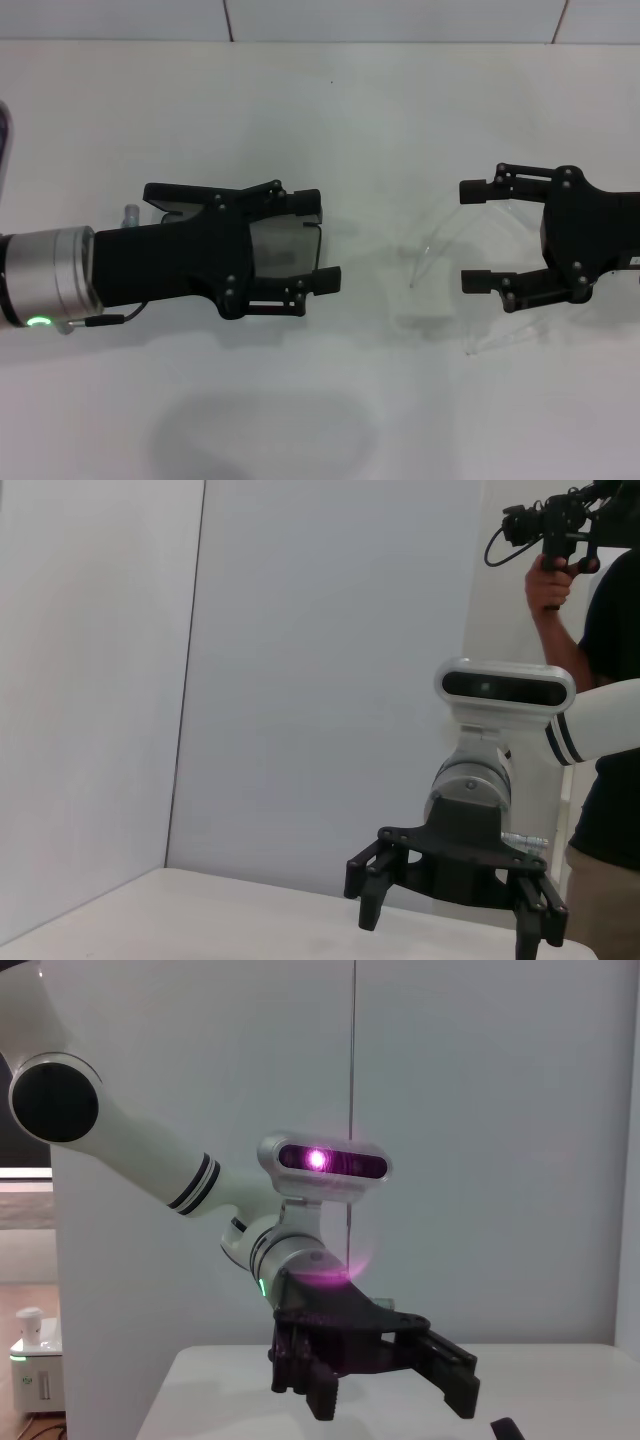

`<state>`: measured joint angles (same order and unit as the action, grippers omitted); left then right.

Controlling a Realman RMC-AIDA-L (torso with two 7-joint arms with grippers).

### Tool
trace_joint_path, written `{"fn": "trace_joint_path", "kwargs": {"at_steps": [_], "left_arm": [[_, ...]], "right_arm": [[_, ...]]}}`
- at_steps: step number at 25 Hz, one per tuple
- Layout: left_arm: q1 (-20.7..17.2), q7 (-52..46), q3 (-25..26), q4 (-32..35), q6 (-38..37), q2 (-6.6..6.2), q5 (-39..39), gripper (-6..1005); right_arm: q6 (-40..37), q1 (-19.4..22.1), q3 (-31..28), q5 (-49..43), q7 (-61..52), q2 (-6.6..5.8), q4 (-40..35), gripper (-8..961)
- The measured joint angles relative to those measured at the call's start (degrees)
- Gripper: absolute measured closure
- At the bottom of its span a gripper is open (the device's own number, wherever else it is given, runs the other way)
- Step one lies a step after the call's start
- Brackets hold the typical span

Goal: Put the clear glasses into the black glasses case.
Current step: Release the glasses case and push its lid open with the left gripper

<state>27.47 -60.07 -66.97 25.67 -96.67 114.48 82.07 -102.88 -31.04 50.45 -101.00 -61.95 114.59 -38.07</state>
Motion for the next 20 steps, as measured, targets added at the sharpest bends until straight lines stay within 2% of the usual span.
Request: {"fn": "trace_joint_path", "kwargs": {"at_steps": [12,14,17,18,20], "left_arm": [[0.25,-0.77,0.30,0.41,1.26,0.19,-0.17,172],[0.02,-3.59,0.73,2.94,2.53,0.00,-0.07,180],[-0.93,-10.98,1.04,11.05,6.54,-0.43,2.23,192],[-0.93,-10.98,1.04,11.05,6.54,-0.43,2.23,196],[-1.17,-21.89,1.11,21.32,11.64,-0.61,10.09,204]], "right_arm": [[-0.04,0.27,0.00,-0.08,0.08,0.00,0.01,92],[-0.04,0.28,0.01,-0.08,0.08,-0.07,0.01,94],[-0.05,0.31,0.01,-0.08,0.08,-0.14,0.01,96],[-0.04,0.35,0.00,-0.09,0.08,-0.20,0.02,96],[-0.04,0.40,0.00,-0.13,0.09,-0.29,0.07,98]]}}
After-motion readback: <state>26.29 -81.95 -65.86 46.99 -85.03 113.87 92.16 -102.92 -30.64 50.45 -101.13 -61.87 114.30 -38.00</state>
